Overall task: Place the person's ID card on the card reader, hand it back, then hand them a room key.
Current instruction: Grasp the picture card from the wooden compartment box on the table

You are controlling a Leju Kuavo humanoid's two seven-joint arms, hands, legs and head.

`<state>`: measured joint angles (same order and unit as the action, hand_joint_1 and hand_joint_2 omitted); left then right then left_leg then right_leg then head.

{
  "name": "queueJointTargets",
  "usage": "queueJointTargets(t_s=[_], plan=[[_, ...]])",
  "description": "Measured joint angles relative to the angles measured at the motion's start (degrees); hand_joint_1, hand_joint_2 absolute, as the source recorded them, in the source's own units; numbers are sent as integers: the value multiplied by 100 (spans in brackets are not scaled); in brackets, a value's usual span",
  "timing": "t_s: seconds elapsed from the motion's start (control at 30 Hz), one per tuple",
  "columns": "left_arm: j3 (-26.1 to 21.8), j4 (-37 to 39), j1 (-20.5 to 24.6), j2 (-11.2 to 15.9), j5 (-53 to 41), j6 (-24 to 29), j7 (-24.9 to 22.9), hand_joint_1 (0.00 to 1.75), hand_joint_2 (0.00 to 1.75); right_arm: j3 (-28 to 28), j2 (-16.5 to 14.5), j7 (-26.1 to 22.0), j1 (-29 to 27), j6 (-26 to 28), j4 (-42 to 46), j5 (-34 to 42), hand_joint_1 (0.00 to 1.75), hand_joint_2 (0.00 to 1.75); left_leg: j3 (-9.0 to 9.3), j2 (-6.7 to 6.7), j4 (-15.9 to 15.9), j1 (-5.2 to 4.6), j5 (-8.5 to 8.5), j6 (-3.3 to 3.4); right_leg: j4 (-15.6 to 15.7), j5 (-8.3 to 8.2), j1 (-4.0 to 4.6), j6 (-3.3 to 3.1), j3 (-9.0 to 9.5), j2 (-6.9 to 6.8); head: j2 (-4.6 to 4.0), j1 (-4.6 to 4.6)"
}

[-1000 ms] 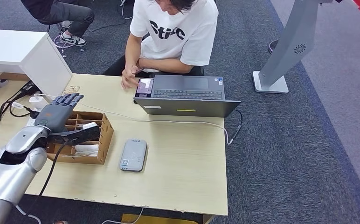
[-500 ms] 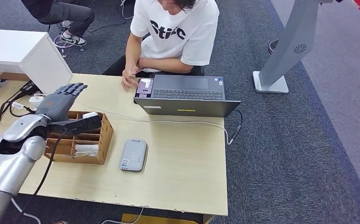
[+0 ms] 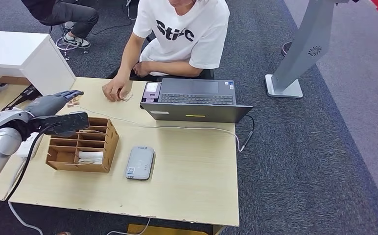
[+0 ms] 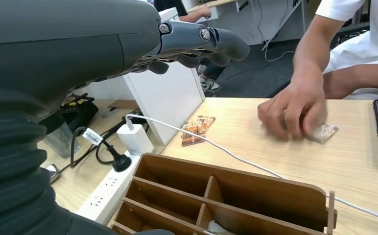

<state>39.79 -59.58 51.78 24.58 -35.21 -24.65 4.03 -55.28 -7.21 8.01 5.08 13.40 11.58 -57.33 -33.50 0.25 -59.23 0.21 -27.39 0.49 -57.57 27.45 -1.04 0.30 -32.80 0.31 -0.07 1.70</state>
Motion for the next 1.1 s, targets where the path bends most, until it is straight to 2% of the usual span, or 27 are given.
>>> queueJointTargets(t_s=[0.6,0.8,1.1], plan=[[203,-144,95,175,227,34,-113,0,175,0,0,-32,8,2,0,-4,0,175,0,-1,0,-1,0,0,0,0,-1,0,0,0,0,0],[362,-184,156,246,411,135,-195,0,175,-2,0,-34,15,2,0,-25,0,175,0,-1,0,-1,0,0,0,0,-1,0,0,-1,0,0],[691,-162,129,208,420,364,-173,0,175,-2,0,-34,31,-3,0,-85,0,175,0,-1,0,-2,0,0,0,0,-2,0,0,-1,0,0]])
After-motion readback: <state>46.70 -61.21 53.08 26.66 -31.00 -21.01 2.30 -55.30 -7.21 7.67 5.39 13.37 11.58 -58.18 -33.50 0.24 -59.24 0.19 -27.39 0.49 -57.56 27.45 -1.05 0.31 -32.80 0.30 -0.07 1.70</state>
